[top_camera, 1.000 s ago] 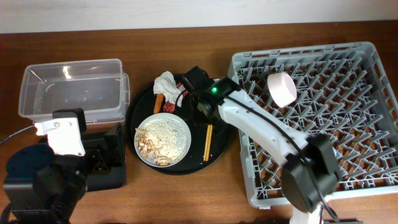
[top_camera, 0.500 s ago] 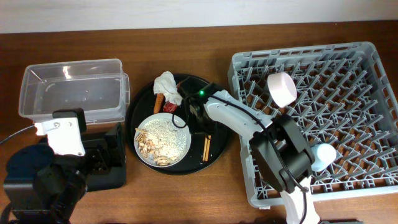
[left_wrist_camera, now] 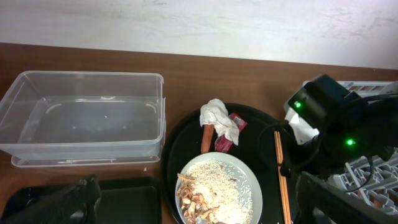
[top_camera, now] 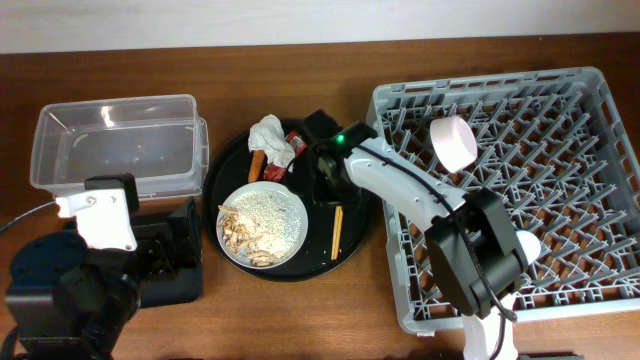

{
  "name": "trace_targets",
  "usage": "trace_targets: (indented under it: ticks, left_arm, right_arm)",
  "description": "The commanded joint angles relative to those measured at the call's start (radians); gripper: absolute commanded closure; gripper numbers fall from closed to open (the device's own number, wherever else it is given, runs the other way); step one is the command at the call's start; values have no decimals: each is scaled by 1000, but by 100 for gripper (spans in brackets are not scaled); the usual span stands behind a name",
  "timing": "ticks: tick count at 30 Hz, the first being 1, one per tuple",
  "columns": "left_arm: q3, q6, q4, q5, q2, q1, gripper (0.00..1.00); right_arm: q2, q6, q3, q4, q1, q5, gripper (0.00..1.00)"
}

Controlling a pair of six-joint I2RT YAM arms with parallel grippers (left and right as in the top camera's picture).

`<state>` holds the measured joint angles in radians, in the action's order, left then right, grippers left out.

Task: Sort waste into correct bins and load items into the dishwasher rack
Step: 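Reach the right gripper to the chopsticks and grasp them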

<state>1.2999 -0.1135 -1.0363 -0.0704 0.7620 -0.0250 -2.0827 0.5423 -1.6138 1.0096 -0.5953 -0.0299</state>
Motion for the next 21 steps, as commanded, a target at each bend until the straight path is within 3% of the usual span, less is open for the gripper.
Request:
trace_targets:
  ticks: [1, 18, 19, 21]
  left_arm:
    - [4, -5, 2, 8, -3, 3, 1]
    - [4, -5, 2, 8, -3, 3, 1]
    - [4, -5, 2, 8, -3, 3, 1]
    - [4, -5, 2, 8, -3, 3, 1]
  right_arm:
    - [-33, -6, 0, -5, 8, 19, 78]
    - [-84, 37, 94, -109, 7, -68, 78]
    - [-84, 11, 87, -111, 7, -81, 92]
    - [-74, 11, 70, -99, 7, -79, 96]
